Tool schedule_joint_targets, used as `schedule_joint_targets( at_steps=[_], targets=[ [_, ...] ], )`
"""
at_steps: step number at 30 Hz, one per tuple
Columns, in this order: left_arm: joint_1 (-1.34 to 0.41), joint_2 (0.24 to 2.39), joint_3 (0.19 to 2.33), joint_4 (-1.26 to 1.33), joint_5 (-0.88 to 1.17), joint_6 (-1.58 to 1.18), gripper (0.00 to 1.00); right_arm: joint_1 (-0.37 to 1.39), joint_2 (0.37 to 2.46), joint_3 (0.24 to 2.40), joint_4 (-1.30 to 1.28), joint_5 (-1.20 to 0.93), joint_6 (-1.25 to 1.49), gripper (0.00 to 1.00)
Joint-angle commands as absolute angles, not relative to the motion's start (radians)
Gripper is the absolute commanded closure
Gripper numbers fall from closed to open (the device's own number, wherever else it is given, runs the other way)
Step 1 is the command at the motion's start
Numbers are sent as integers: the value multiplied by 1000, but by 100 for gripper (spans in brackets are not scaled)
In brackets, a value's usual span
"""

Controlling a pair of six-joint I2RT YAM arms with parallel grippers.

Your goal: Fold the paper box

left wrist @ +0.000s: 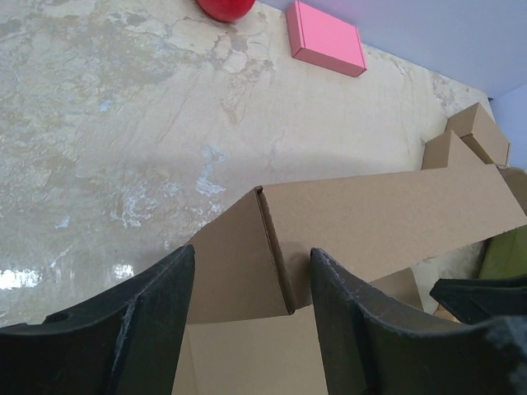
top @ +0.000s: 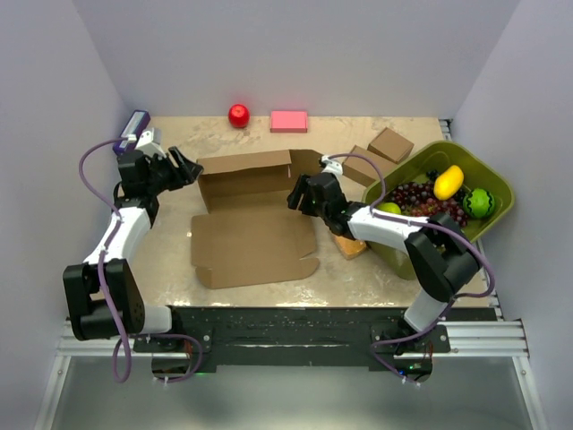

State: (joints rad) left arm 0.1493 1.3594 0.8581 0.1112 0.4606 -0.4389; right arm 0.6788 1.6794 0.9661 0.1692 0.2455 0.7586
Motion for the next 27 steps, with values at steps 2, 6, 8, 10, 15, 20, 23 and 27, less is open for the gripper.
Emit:
schedule_joint_targets(
  at_steps=[2, 6, 8, 10, 15, 20, 23, 27],
  targets=[
    [155, 1364, 890, 153, 486, -454, 39, 628, 1707, 1015, 196, 268, 719, 36],
    [155, 1371, 890, 153, 486, -453, 44, 621, 1729, 1045, 175, 311, 687, 47],
    [155, 1374, 890, 153, 488, -453, 45, 620, 1739, 1049, 175, 339, 684, 52],
    [155, 1376, 890, 153, 488, -451, 46, 618, 1752, 1058, 175, 353, 680, 59],
    [153, 1376, 890, 152, 488, -448, 47, 618, 1816, 1097, 179, 390, 678, 75],
    [155, 1376, 896, 146, 485, -442, 47, 620, 1851, 1124, 176, 417, 680, 81],
    [155, 1378, 894, 146, 486, -442, 47, 618, 1871, 1134, 198, 402, 672, 82],
    [155, 1381, 894, 146, 488, -440, 47, 618, 1885, 1123, 270, 330, 658, 82]
  ],
)
